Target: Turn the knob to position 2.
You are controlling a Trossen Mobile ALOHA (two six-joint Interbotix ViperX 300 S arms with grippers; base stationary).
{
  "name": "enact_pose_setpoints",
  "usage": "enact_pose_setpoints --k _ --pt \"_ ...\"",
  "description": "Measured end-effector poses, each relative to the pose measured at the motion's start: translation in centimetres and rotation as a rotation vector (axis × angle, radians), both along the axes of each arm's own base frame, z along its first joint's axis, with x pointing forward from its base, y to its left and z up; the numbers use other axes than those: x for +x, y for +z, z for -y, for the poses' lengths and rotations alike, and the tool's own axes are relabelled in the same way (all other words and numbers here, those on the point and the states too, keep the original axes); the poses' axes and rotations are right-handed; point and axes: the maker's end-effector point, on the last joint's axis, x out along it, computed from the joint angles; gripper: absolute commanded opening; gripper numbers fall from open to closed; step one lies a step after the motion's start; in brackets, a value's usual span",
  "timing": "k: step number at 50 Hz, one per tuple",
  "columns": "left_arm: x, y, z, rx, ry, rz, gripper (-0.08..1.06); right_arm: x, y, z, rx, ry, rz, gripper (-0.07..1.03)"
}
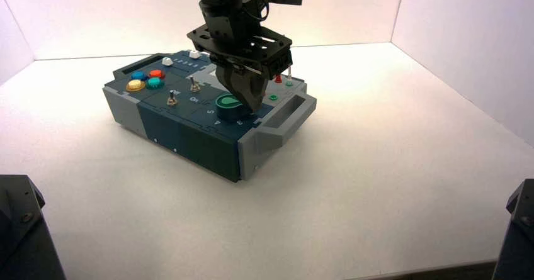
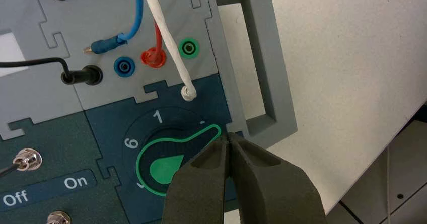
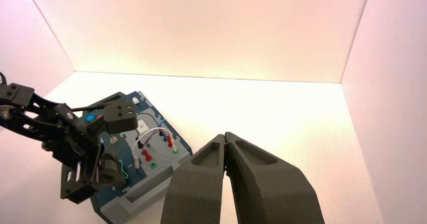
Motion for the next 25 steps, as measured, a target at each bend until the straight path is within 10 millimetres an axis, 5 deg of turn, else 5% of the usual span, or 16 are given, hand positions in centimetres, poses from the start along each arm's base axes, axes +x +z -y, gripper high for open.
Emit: enact_pose_setpoints --k 25 --pt "0.32 -0.17 -0.01 0.004 0.003 0.0 -0.03 0.02 -0.02 -0.01 0.0 0.0 -0.001 -0.02"
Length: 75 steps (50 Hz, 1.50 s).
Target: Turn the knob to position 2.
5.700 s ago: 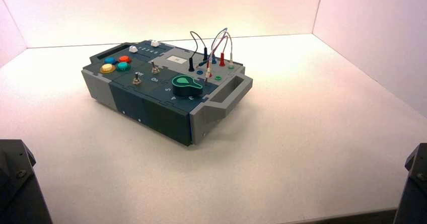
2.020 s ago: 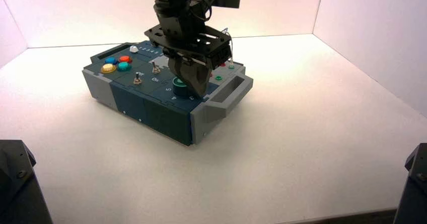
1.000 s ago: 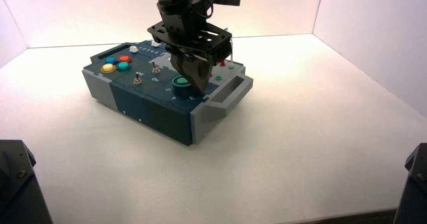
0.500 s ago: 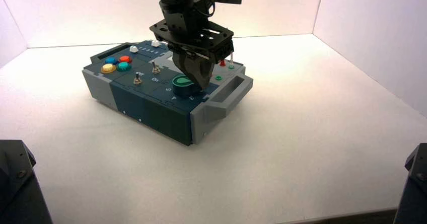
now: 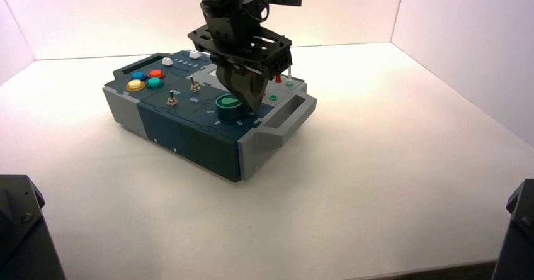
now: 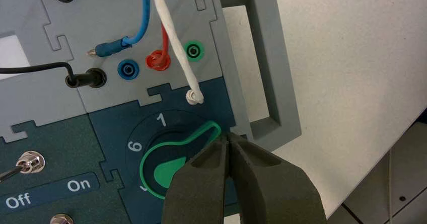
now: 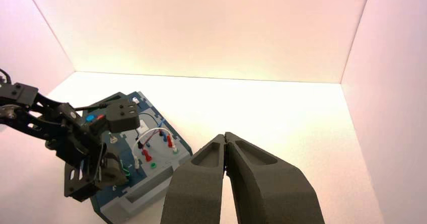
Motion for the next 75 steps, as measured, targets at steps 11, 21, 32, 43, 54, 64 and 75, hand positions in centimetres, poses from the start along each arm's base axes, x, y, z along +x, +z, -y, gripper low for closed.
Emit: enact_pose_setpoints --k 11,21,32,43,54,64,75 --pt "0.2 0.1 0.1 -0.003 0.0 0.003 -0.03 0.0 0.0 0.0 0.001 0.0 0.003 -0.02" --pt "0.2 0.1 0.1 -0.001 -0.003 0.003 -0.03 0.0 0.0 0.0 0.002 -0.001 0.002 -0.02" --pt "0.1 0.1 0.0 0.004 -0.001 -0.005 -0.03 0.0 0.0 0.0 0.003 -0.001 0.004 -0.02" --pt "-0.3 0.7 0.3 -0.006 -0.01 0.0 -0.03 0.0 0.0 0.0 0.003 -0.001 0.004 -0.02" --pt "-1.6 1.2 1.6 -0.015 -0.054 -0.006 -0.03 0.0 0.0 0.0 0.001 -0.001 0.003 -0.02" --pt "-2.0 3.1 2.6 -0.061 -0.065 0.017 -0.03 0.0 -0.1 0.0 0.002 -0.001 0.002 -0.02" --pt "-1.5 8.2 3.3 -0.179 -0.034 0.096 -0.03 0.0 -0.1 0.0 0.002 -0.001 0.002 -0.02"
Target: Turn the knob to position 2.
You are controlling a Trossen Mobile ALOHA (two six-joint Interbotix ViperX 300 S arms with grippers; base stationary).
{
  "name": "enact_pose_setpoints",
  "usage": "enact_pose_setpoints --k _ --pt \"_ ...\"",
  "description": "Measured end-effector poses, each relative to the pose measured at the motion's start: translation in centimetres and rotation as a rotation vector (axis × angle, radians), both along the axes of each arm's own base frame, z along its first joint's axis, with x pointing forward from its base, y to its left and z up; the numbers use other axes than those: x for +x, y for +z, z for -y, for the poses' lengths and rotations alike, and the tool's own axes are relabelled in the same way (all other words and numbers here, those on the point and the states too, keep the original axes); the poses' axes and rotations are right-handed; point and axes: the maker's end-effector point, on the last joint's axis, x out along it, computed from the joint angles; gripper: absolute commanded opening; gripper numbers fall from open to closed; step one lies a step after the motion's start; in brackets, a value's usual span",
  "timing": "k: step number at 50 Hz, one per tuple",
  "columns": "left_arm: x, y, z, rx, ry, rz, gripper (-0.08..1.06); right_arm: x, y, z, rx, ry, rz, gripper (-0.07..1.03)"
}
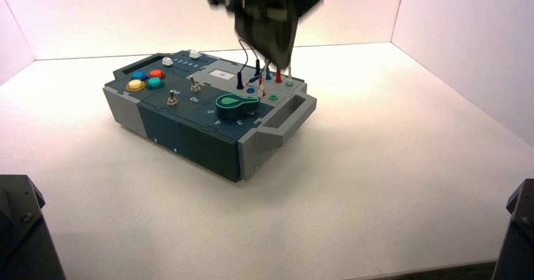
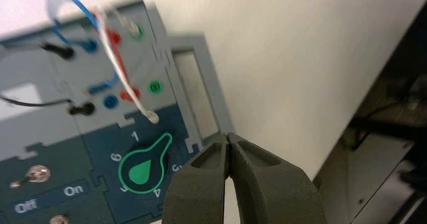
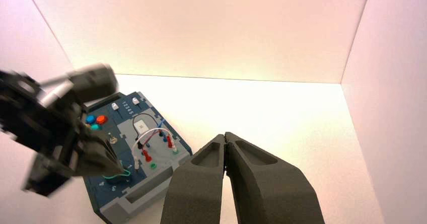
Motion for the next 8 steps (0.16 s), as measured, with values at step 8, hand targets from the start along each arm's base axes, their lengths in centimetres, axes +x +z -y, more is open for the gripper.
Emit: enact_pose_setpoints --k 8 --pt "0.0 2.0 0.0 -0.047 0.006 0.031 -0.03 0.0 -0.1 0.0 -0.001 0.0 -0.003 -0.02"
